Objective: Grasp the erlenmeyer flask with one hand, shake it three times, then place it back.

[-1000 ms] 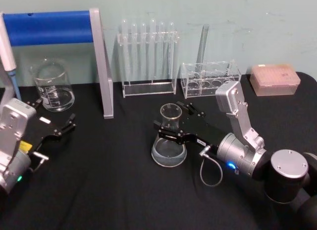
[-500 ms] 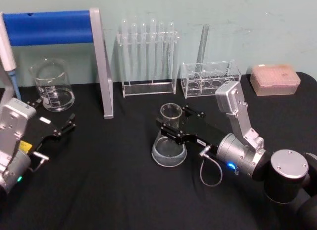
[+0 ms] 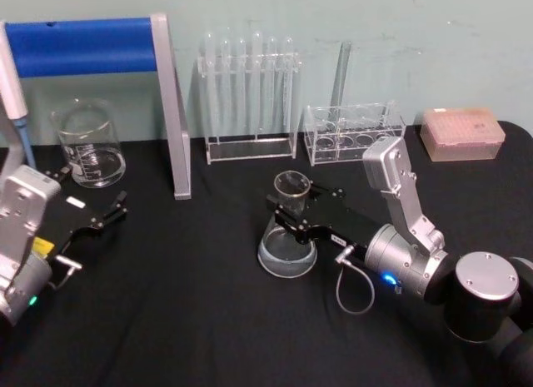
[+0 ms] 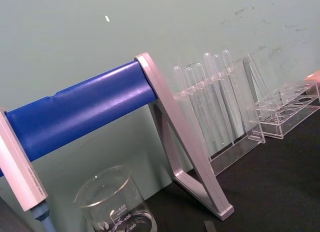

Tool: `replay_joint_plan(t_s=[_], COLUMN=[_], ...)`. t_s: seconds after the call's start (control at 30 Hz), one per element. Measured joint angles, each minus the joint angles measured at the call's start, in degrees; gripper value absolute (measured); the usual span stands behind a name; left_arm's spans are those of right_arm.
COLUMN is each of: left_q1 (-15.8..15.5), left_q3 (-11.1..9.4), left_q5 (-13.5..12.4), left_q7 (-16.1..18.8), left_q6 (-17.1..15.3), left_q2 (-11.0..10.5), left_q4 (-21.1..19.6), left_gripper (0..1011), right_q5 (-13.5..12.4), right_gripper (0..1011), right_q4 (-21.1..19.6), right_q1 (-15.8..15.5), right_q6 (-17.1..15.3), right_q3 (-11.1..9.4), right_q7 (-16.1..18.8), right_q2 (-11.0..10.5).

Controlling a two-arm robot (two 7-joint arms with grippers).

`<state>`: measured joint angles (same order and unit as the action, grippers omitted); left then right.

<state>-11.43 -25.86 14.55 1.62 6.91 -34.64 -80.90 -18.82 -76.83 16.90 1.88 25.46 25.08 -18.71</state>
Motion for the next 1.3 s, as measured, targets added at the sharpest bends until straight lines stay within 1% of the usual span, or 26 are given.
replay_joint_plan(t_s=[0.17,0.33,0.63,0.83,1.17,1.3], left_q1=[0.0,0.0,0.0,0.0,0.0,0.0], left_q3=[0.0,0.0,0.0,0.0,0.0,0.0], left_q5=[0.0,0.0,0.0,0.0,0.0,0.0], left_q7=[0.0,0.0,0.0,0.0,0.0,0.0], left_q6=[0.0,0.0,0.0,0.0,0.0,0.0], left_q2=[0.0,0.0,0.0,0.0,0.0,0.0], left_q4=[0.0,0.0,0.0,0.0,0.0,0.0], left_gripper=[1001,1001,1001,1001,1001,1001], right_q5=[-0.2,-0.5,-1.4,-1.6,-1.3,-0.9], right_gripper=[450,450,450,450,449,450], right_q4=[-0.3,-1.6,-5.8,-6.8,-7.2,-8.0], right_q1=[-0.3,-0.6,-1.0,-1.3,-1.5,-1.8], right_q6=[0.2,0.5,-0.4,-0.6,-0.9,-1.6], right_q3=[-0.4,-1.0,-1.8,-2.0,-2.2,-2.5], right_q7=[0.2,0.6,1.2,1.1,-0.1,-1.6], right_q2=[0.0,0.0,-1.1,-1.6,-1.5,-1.0])
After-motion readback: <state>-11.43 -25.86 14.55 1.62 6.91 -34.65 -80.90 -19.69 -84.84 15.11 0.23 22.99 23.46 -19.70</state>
